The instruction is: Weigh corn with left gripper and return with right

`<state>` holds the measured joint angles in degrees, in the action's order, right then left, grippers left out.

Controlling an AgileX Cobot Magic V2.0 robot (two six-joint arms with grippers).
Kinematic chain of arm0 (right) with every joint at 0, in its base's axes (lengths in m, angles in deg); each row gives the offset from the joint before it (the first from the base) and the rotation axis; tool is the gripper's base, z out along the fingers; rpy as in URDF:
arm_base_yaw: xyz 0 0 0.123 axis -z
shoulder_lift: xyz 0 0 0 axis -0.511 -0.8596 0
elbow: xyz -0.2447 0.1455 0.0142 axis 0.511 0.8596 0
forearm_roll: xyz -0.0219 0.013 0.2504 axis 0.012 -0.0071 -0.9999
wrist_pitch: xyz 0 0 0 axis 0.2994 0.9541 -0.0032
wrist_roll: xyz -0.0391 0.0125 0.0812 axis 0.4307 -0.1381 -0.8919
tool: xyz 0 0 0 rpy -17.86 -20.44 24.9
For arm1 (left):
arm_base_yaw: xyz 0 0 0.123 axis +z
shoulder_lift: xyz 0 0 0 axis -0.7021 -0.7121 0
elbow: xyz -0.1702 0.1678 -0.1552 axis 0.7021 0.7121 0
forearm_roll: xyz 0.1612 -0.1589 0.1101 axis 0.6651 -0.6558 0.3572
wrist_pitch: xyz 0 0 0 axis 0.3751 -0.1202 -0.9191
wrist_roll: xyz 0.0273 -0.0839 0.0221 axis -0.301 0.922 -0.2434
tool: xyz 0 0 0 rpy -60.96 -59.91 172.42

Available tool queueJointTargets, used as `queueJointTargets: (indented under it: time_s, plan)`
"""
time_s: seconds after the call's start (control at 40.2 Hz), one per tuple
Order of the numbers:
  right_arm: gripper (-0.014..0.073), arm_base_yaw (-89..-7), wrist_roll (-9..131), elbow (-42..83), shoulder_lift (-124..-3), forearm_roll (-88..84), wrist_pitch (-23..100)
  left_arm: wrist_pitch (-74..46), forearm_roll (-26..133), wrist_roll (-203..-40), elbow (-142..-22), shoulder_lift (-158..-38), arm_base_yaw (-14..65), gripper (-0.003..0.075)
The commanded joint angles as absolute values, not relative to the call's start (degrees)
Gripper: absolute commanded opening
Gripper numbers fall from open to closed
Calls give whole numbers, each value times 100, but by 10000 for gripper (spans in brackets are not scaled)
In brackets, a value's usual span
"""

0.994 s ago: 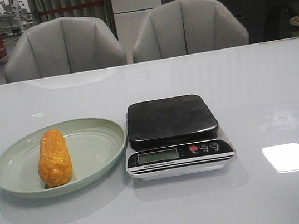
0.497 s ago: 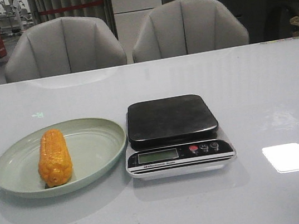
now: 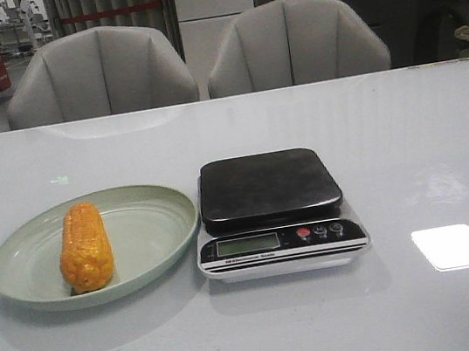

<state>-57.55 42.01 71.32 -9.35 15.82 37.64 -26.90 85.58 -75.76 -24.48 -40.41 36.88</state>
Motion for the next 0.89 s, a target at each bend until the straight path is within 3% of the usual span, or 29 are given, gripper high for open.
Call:
queueJointTargets:
  time_s: [0.0, 0.696, 0.87]
  plan:
    - [139, -5707, 4235, 6977, -995, 1668, 3329, -3124, 8504, -7507, -2444, -3932, 3760, 132]
    - [139, -5707, 4235, 6977, -995, 1668, 3342, -3124, 8504, -7507, -2444, -3932, 4027, 132]
    - [139, -5367, 4235, 7129, -995, 1668, 3172, -3124, 8504, -7507, -2444, -3932, 4027, 132]
